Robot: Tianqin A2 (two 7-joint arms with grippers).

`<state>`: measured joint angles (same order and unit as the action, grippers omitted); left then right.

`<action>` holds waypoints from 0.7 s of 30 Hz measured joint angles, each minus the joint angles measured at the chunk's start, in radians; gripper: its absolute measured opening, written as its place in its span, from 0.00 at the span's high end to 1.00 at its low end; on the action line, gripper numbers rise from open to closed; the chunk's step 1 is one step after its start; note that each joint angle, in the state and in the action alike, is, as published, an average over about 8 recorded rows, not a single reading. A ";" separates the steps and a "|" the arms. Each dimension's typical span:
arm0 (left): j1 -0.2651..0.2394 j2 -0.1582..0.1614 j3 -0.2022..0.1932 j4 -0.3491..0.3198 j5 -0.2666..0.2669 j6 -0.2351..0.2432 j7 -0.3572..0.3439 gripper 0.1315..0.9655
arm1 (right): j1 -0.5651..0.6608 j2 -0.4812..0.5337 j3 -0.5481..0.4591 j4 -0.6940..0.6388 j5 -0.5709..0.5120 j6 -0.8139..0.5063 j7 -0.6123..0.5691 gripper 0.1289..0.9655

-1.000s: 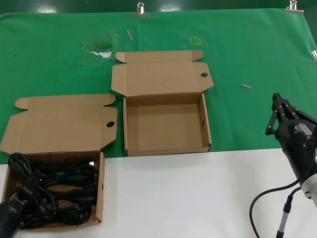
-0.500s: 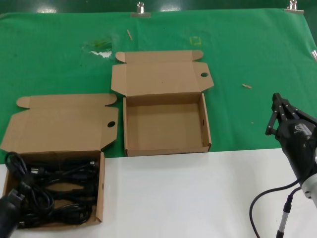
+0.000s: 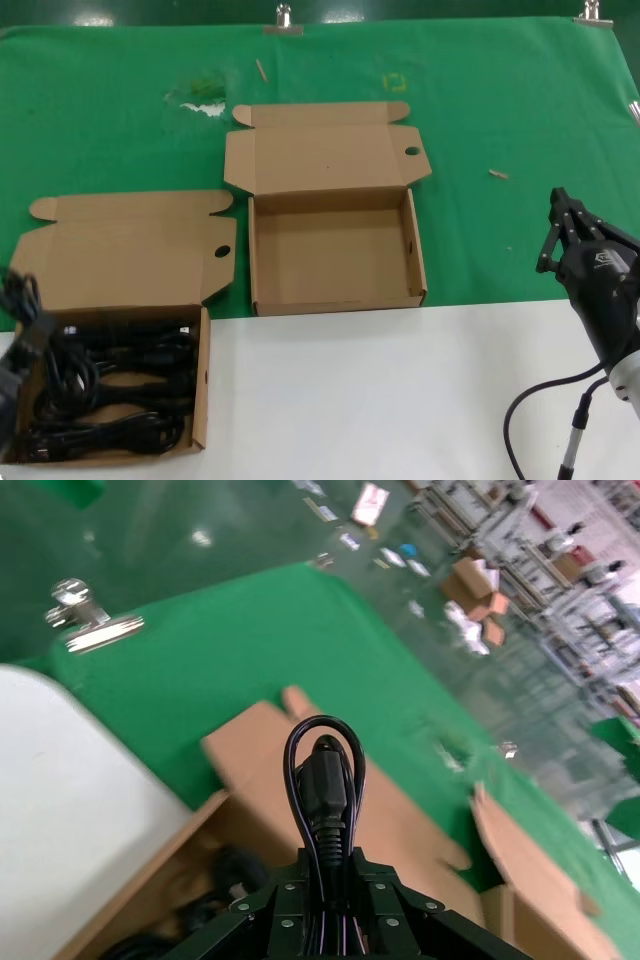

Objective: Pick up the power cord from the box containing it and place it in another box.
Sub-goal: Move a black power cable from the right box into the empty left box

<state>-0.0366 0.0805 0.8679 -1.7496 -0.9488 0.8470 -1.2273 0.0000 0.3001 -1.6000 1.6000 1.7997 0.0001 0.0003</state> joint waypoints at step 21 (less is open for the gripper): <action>-0.270 -0.001 0.687 0.064 0.528 -0.097 -0.537 0.91 | 0.000 0.000 0.000 0.000 0.000 0.000 0.000 0.99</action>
<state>-0.3066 0.0792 1.5550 -1.6858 -0.4211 0.7502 -1.7639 0.0000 0.3001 -1.6000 1.6000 1.7997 0.0001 0.0003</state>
